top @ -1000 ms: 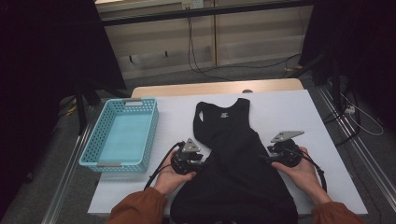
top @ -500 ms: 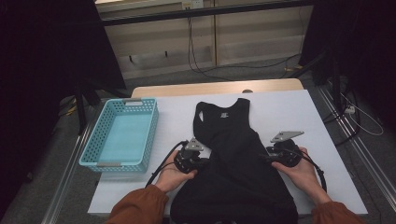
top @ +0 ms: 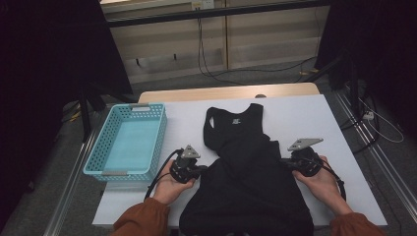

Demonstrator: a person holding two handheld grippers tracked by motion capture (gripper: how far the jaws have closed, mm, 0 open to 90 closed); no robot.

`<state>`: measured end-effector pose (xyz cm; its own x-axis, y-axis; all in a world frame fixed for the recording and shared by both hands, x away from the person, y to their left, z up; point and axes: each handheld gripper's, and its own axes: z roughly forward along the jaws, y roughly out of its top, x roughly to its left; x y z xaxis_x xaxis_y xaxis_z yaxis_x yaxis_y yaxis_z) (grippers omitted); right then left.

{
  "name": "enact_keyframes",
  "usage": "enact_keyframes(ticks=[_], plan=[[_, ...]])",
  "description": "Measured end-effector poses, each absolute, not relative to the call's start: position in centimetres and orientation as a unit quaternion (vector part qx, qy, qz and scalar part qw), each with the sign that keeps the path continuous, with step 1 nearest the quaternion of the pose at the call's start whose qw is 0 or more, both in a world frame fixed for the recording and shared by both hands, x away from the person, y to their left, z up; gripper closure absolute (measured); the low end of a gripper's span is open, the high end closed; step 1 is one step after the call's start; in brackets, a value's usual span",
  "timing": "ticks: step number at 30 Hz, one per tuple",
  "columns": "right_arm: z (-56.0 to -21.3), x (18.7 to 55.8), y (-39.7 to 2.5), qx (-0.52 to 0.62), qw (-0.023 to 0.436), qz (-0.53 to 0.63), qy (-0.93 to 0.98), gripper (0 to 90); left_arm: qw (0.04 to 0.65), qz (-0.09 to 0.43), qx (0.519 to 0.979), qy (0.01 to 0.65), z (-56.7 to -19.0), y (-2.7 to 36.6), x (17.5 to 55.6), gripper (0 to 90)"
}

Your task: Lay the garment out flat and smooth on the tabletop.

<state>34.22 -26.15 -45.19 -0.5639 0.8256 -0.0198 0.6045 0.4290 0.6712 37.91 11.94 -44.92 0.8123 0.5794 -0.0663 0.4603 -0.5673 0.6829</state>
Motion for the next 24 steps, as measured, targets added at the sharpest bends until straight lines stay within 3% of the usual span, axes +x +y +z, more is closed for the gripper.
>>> enact_keyframes(ticks=[9, 19, 22, 24], plan=[[-45.2, 33.0, -30.5, 0.461, 0.215, 0.287, 0.812, 89.9, 0.354, 0.104, 0.871, 0.324, -44.6, 13.7, 38.5, 89.8], [-45.5, 35.1, -31.2, 0.488, 0.243, 0.278, 0.791, 88.6, 0.357, 0.112, 0.857, 0.354, -44.9, 13.9, 39.7, 89.6], [-45.4, 34.9, -31.1, 0.485, 0.24, 0.284, 0.792, 76.8, 0.359, 0.113, 0.856, 0.354, -45.0, 13.8, 39.5, 88.0], [-45.2, 34.4, -30.8, 0.477, 0.234, 0.294, 0.794, 68.0, 0.362, 0.117, 0.855, 0.352, -44.6, 13.9, 39.1, 79.9]])
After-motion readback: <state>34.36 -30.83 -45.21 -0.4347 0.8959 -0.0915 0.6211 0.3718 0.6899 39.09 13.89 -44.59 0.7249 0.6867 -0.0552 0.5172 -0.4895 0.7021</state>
